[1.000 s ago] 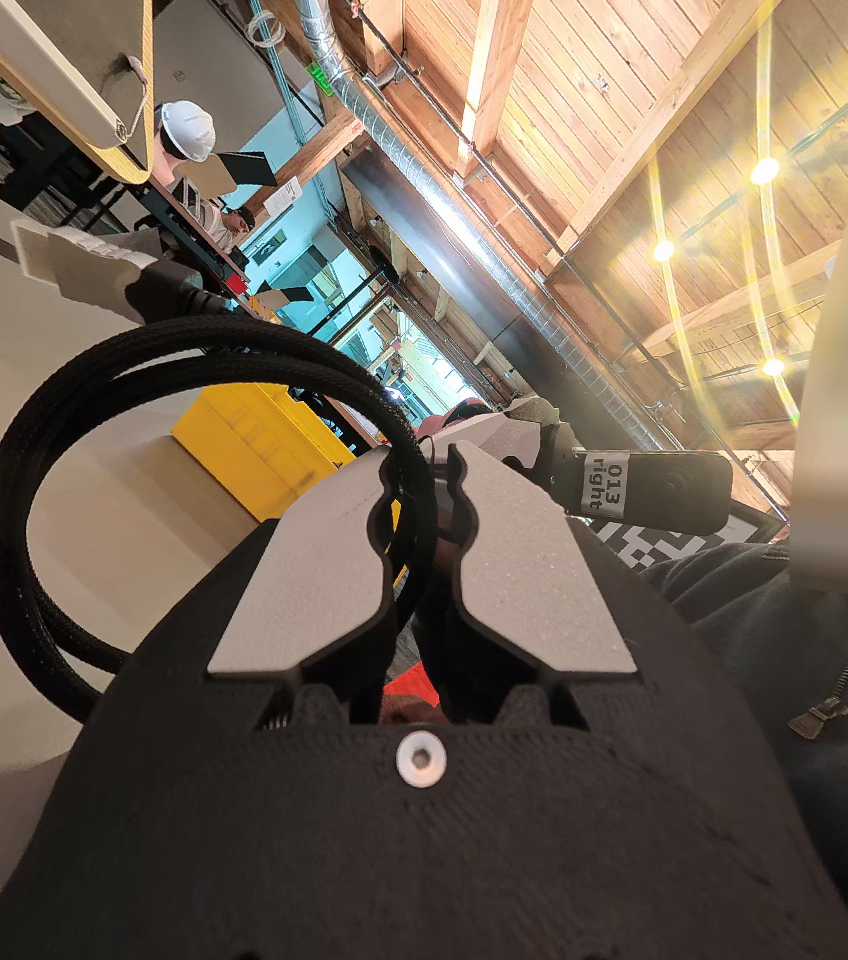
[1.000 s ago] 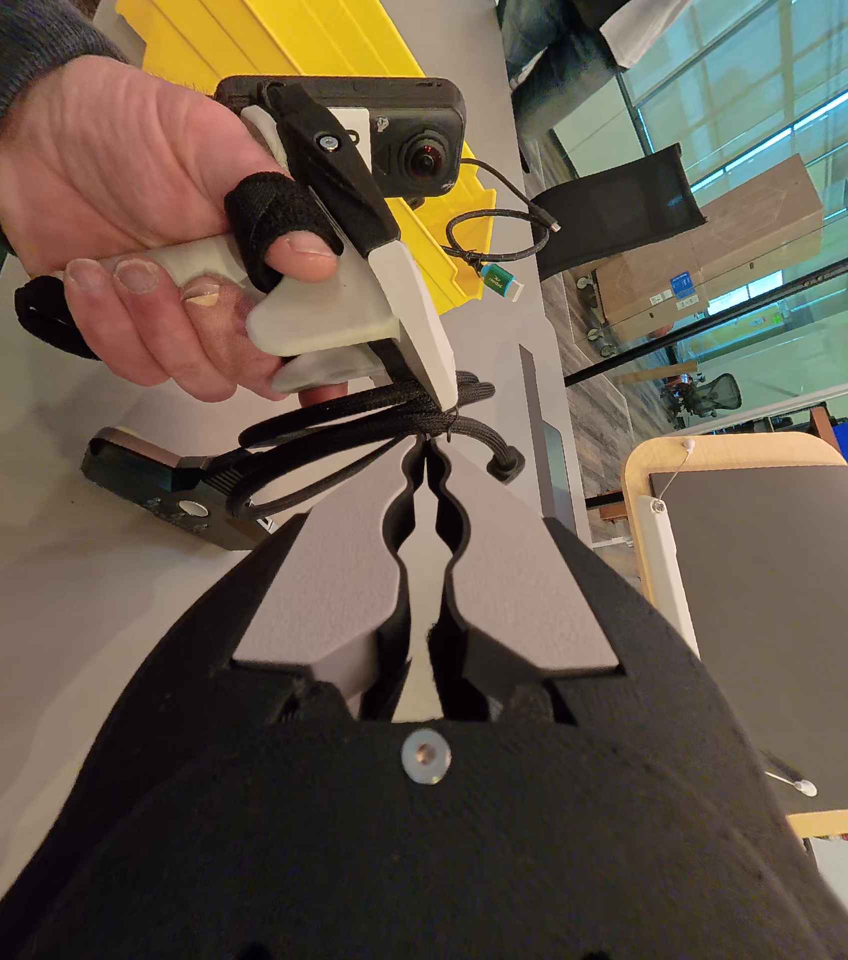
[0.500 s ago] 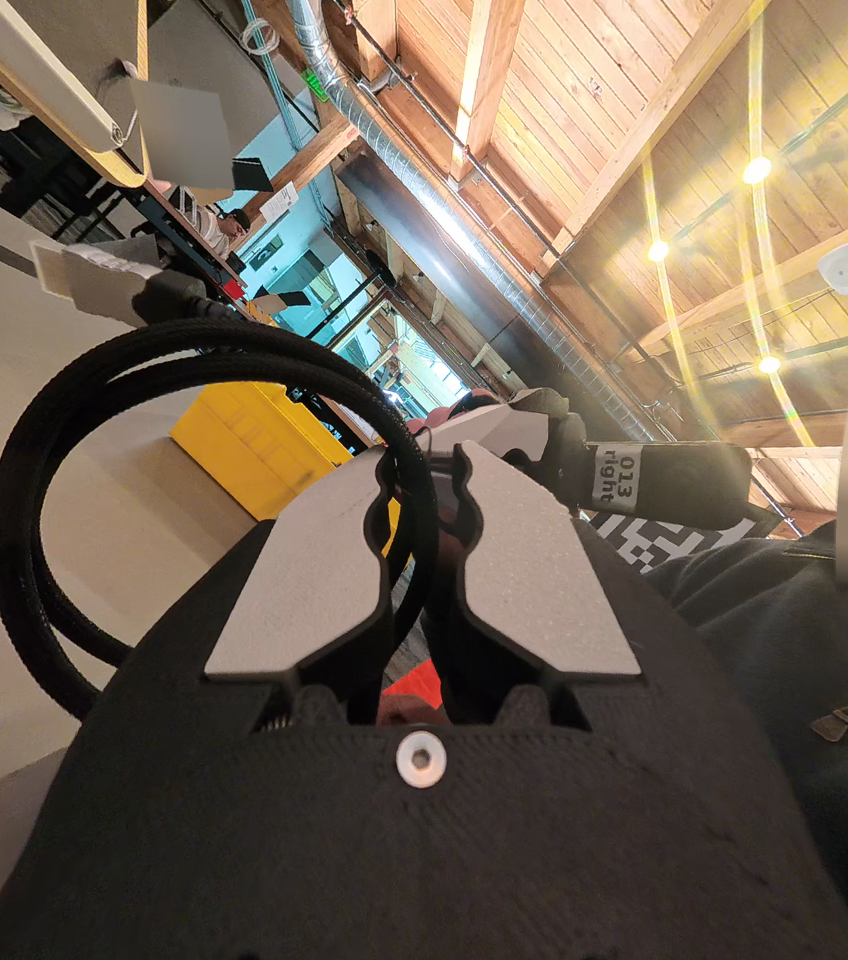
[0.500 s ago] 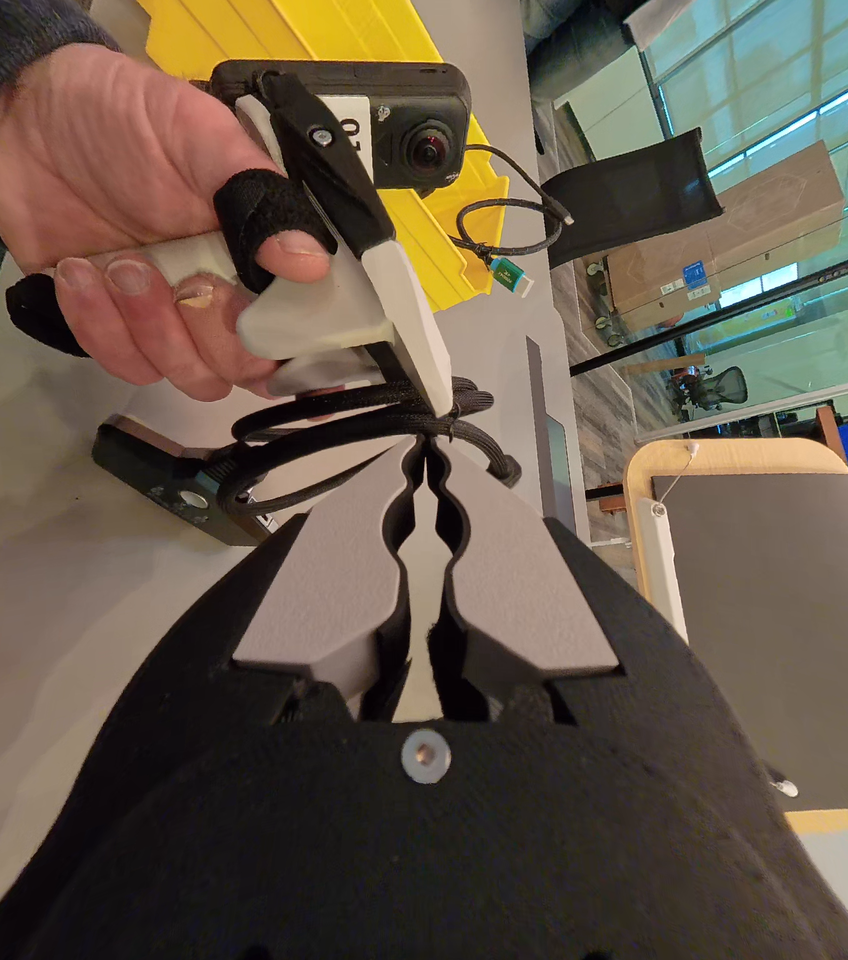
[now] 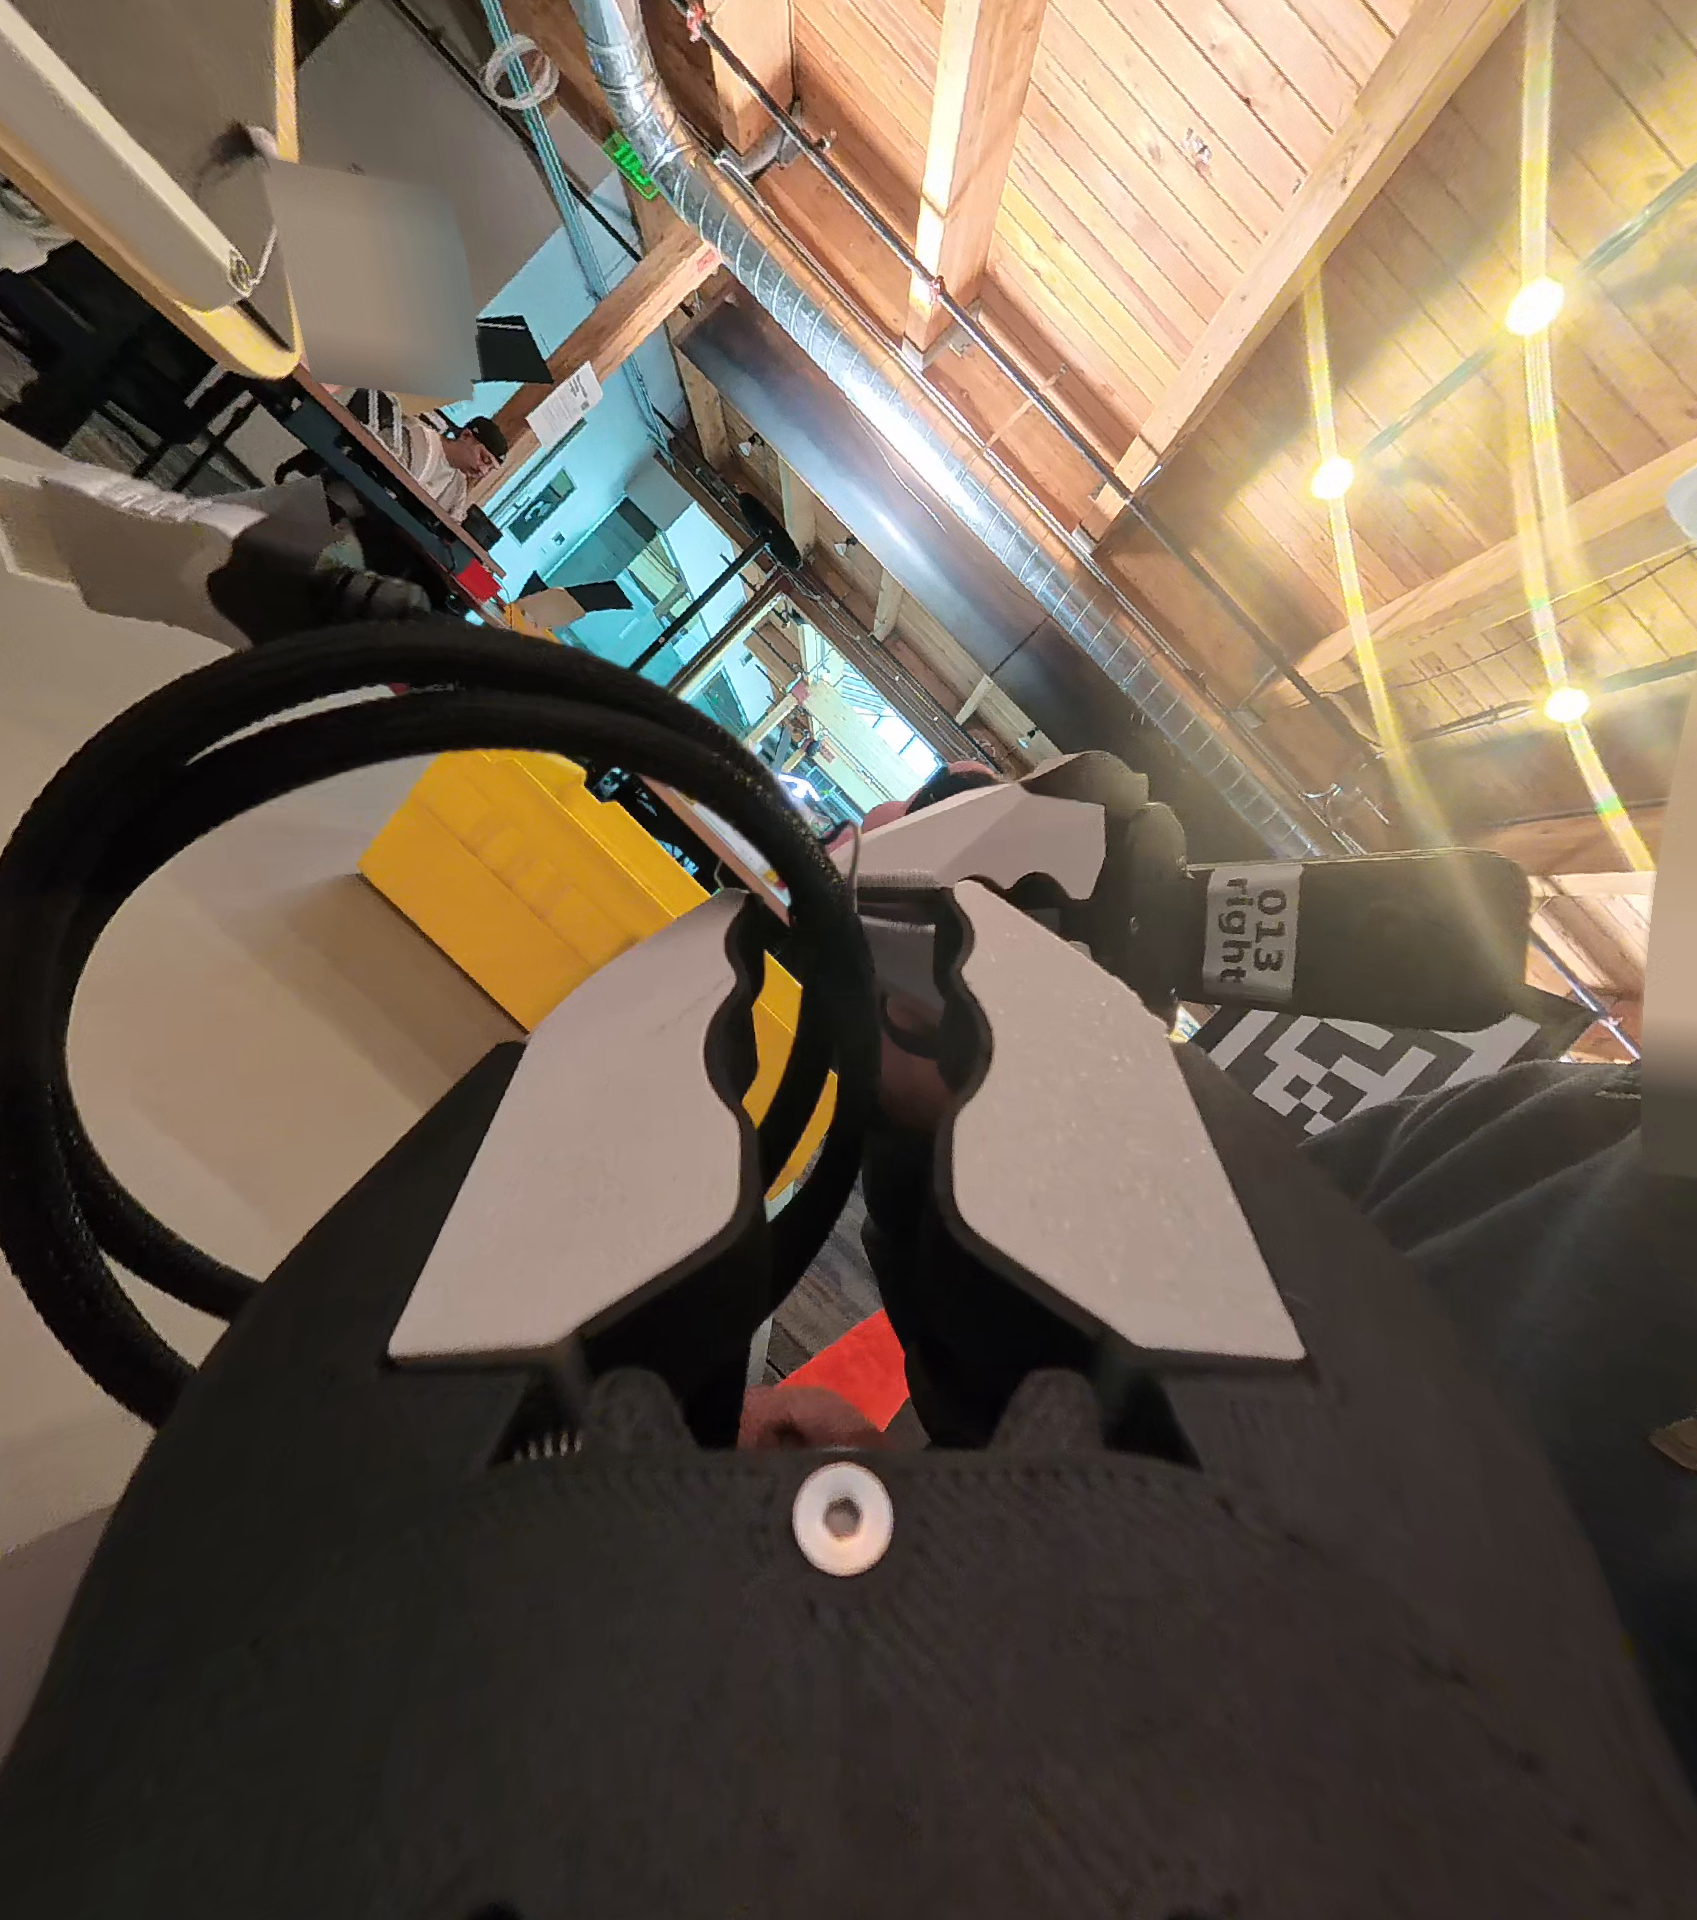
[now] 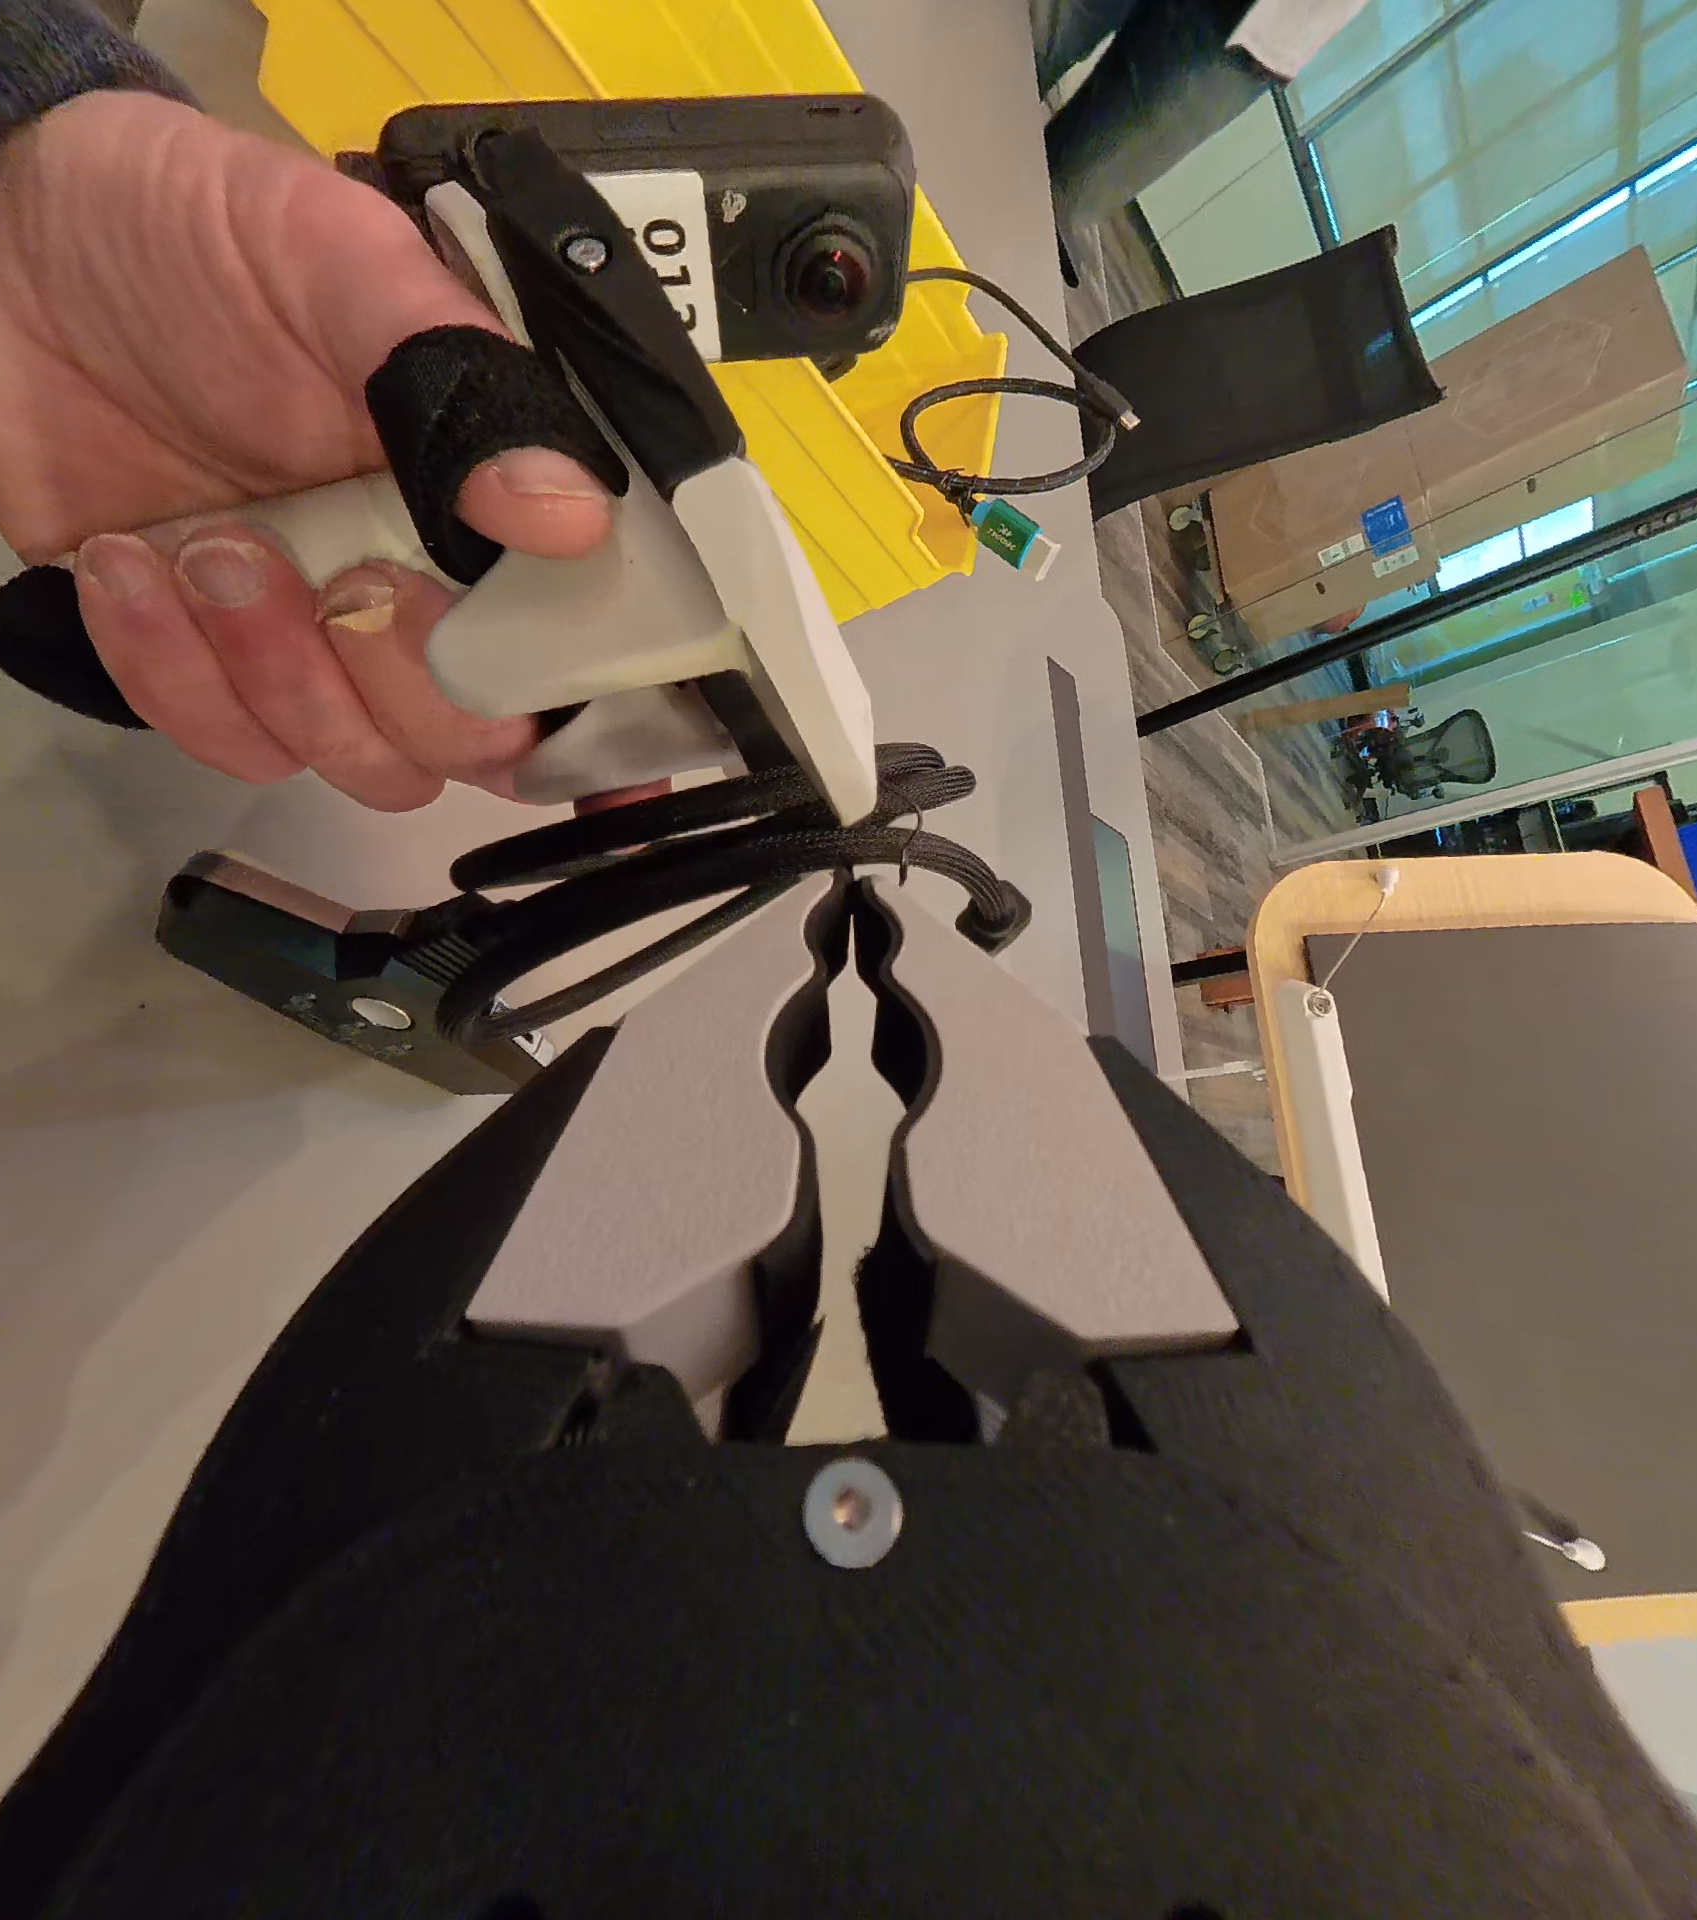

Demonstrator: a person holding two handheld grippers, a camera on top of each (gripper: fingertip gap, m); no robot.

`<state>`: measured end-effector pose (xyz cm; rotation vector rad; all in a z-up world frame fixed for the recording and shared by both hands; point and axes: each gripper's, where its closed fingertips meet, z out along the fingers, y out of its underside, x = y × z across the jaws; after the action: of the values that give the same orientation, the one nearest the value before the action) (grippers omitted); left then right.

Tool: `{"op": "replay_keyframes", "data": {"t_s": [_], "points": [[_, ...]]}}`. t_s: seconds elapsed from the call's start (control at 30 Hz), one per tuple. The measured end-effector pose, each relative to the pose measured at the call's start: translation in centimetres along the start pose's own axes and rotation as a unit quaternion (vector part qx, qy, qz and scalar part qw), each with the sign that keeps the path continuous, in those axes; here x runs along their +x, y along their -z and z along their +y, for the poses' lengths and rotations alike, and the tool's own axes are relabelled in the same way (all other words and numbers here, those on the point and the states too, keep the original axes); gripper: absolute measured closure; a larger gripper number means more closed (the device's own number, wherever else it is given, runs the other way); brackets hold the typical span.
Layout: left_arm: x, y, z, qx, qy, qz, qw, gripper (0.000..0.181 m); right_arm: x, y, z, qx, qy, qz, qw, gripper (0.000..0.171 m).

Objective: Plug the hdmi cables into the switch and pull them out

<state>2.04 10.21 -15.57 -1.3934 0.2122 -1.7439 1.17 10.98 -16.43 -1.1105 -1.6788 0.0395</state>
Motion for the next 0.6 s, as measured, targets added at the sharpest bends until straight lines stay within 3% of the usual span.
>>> {"op": "replay_keyframes", "data": {"t_s": [0.2,0.4,0.6], "points": [[-0.1,-0.5,0.5,-0.016,-0.028,-0.012,0.999,0.151,0.1,0.0,0.1,-0.004,-0.002,0.003,1.0,0.171],[0.0,-0.5,1.2,-0.022,-0.026,-0.006,0.999,0.171,0.3,0.2,0.3,-0.007,-0.006,0.006,1.0,0.171],[0.2,-0.6,1.0,-0.013,-0.025,-0.001,1.0,0.174,0.3,0.5,0.1,-0.001,-0.005,0.002,1.0,0.171]]}}
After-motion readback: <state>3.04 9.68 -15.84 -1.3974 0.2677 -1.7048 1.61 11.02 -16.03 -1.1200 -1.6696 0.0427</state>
